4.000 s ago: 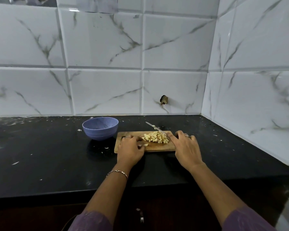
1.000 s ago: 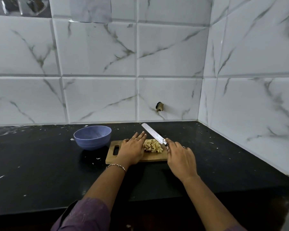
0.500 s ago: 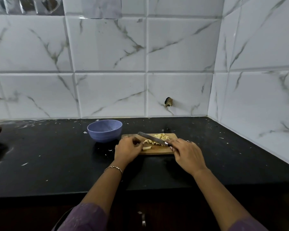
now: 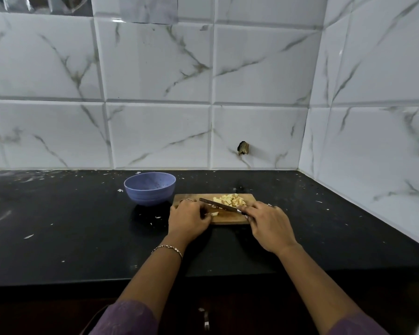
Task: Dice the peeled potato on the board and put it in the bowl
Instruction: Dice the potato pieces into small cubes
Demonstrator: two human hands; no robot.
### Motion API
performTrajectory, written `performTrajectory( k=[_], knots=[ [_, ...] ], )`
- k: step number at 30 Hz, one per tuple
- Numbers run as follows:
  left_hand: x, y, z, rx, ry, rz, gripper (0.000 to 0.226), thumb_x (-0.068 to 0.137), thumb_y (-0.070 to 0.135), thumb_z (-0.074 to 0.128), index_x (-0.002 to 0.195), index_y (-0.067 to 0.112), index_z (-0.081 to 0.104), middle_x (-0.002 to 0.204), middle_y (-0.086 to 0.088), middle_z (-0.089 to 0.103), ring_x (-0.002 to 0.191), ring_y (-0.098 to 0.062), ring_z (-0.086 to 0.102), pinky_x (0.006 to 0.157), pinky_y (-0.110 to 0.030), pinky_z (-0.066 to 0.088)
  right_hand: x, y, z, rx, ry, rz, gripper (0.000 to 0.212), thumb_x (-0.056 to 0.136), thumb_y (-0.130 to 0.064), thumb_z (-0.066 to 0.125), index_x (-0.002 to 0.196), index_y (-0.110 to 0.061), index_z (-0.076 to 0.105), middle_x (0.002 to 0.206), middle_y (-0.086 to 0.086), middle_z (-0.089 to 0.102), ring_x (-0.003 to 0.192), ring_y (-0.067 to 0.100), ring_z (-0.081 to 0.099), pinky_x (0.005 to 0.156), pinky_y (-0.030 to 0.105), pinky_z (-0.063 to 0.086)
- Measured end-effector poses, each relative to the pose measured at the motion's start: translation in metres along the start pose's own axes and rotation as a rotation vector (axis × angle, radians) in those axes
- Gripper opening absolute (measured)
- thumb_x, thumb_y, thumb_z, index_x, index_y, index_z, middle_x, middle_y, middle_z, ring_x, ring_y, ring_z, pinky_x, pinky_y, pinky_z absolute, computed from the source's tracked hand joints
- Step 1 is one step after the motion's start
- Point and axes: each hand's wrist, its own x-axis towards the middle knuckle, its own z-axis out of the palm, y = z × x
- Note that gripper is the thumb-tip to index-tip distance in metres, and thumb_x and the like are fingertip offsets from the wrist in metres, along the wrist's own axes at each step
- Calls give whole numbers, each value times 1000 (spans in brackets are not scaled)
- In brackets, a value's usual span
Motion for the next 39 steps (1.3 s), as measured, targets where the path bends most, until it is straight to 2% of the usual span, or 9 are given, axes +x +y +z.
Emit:
performTrajectory(
  k=[11,17,22,24,33,39],
  knots=[
    [-1,-2,1,-24,13,-6,20,89,45,61,100,30,68,108,6,64,109,-17,57,100,-42,42,7,-3,2,-99,3,68,41,101,-23,50,139,-37,52,117,-8,62,94,13,60,77,28,43],
    [-2,-2,2,-28,34,-14,22,89,45,61,99,28,71,107,6,65,107,-16,58,96,-39,42,4,-1,2,16,33,50,38,98,-22,53,133,-36,59,108,-10,62,86,14,60,71,25,40],
    [-2,0,0,-46,43,-15,22,89,41,60,102,28,72,106,6,66,107,-15,58,93,-36,41,1,-2,0,54,-35,2,39,101,-31,49,138,-44,52,122,-13,60,101,12,60,90,29,47],
    [-3,0,0,-40,41,-19,22,88,41,60,102,28,71,106,6,66,107,-16,57,96,-38,42,1,-2,0,56,-48,9,39,101,-31,49,138,-44,52,124,-13,59,102,12,59,91,29,46],
    [-1,1,0,-9,46,-50,20,90,43,60,98,29,71,107,7,66,108,-15,57,99,-40,41,3,-5,-3,-30,15,138,39,101,-25,47,138,-35,53,105,-9,60,87,12,57,70,25,37],
    [0,1,1,19,63,-90,22,90,46,59,99,28,70,110,6,65,109,-16,58,96,-37,38,1,-10,-6,26,-40,135,46,103,-27,43,148,-36,40,109,-9,51,80,9,52,67,25,49]
  ],
)
